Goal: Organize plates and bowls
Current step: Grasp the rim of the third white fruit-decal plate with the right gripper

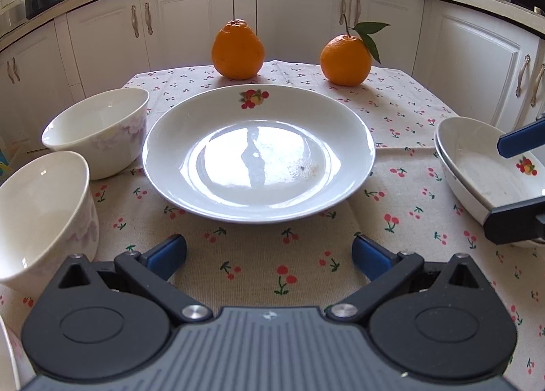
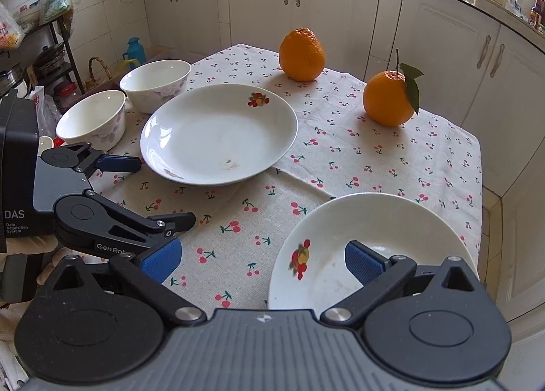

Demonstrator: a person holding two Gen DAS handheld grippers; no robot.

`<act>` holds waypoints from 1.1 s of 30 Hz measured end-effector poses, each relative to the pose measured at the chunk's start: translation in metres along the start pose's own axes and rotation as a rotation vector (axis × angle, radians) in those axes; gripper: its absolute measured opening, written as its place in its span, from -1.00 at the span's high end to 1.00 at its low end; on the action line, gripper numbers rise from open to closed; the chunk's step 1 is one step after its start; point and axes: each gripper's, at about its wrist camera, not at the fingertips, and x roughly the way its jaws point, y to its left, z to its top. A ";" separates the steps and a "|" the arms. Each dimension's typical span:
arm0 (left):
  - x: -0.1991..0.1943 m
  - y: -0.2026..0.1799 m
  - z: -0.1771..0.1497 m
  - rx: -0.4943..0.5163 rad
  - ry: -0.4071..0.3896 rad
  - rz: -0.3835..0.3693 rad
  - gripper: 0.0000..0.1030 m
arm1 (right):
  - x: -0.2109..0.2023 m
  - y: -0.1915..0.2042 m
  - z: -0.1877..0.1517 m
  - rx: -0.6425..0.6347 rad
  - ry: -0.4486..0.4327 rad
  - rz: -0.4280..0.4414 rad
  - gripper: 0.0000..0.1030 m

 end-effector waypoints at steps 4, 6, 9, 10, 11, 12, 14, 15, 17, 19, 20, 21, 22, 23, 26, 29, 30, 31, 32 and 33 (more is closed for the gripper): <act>0.006 -0.001 0.004 -0.013 -0.007 0.013 -1.00 | 0.003 -0.008 0.015 -0.040 -0.012 0.026 -1.00; 0.008 -0.001 0.005 -0.017 -0.010 0.016 -1.00 | 0.007 -0.012 0.025 -0.069 -0.013 0.046 -1.00; 0.008 0.001 0.005 -0.013 -0.017 0.014 -1.00 | 0.017 -0.019 0.044 -0.094 -0.009 0.079 -1.00; 0.009 0.001 0.005 -0.013 -0.021 0.013 -1.00 | 0.020 -0.021 0.050 -0.102 -0.011 0.093 -1.00; 0.008 0.001 0.004 -0.015 -0.025 0.016 -1.00 | 0.023 -0.022 0.057 -0.115 -0.014 0.112 -1.00; 0.008 0.000 0.004 -0.017 -0.027 0.019 -1.00 | 0.026 -0.023 0.063 -0.128 -0.016 0.127 -1.00; 0.009 0.000 0.004 -0.020 -0.027 0.023 -1.00 | 0.035 -0.026 0.078 -0.151 -0.016 0.163 -1.00; 0.009 0.000 0.004 -0.022 -0.027 0.024 -1.00 | 0.040 -0.027 0.086 -0.156 -0.013 0.183 -1.00; 0.008 -0.001 0.004 -0.022 -0.027 0.026 -1.00 | 0.052 -0.030 0.099 -0.168 0.000 0.226 -1.00; 0.008 -0.001 0.004 -0.023 -0.027 0.028 -1.00 | 0.064 -0.030 0.110 -0.190 0.008 0.257 -1.00; 0.008 -0.001 0.004 -0.023 -0.026 0.028 -1.00 | 0.070 -0.031 0.116 -0.199 0.012 0.270 -1.00; 0.008 -0.001 0.004 -0.024 -0.025 0.029 -1.00 | 0.077 -0.031 0.121 -0.205 0.019 0.284 -1.00; 0.008 -0.001 0.004 -0.025 -0.024 0.030 -1.00 | 0.084 -0.032 0.126 -0.210 0.025 0.300 -1.00; 0.009 -0.001 0.005 -0.024 -0.021 0.029 -1.00 | 0.091 -0.033 0.130 -0.213 0.030 0.314 -1.00; 0.010 -0.001 0.007 -0.022 -0.017 0.026 -0.99 | 0.113 -0.035 0.142 -0.216 0.054 0.348 -1.00; 0.010 0.000 0.008 -0.020 -0.015 0.022 -0.99 | 0.133 -0.037 0.153 -0.205 0.077 0.383 -1.00; 0.011 0.000 0.008 -0.019 -0.015 0.021 -0.99 | 0.141 -0.040 0.156 -0.196 0.083 0.403 -0.98; 0.011 0.000 0.008 -0.018 -0.015 0.021 -0.99 | 0.146 -0.041 0.158 -0.192 0.087 0.416 -0.97; 0.011 0.000 0.008 -0.015 -0.016 0.021 -0.99 | 0.152 -0.042 0.162 -0.186 0.093 0.427 -0.93; 0.011 -0.001 0.008 -0.012 -0.017 0.021 -0.99 | 0.156 -0.042 0.163 -0.183 0.099 0.431 -0.91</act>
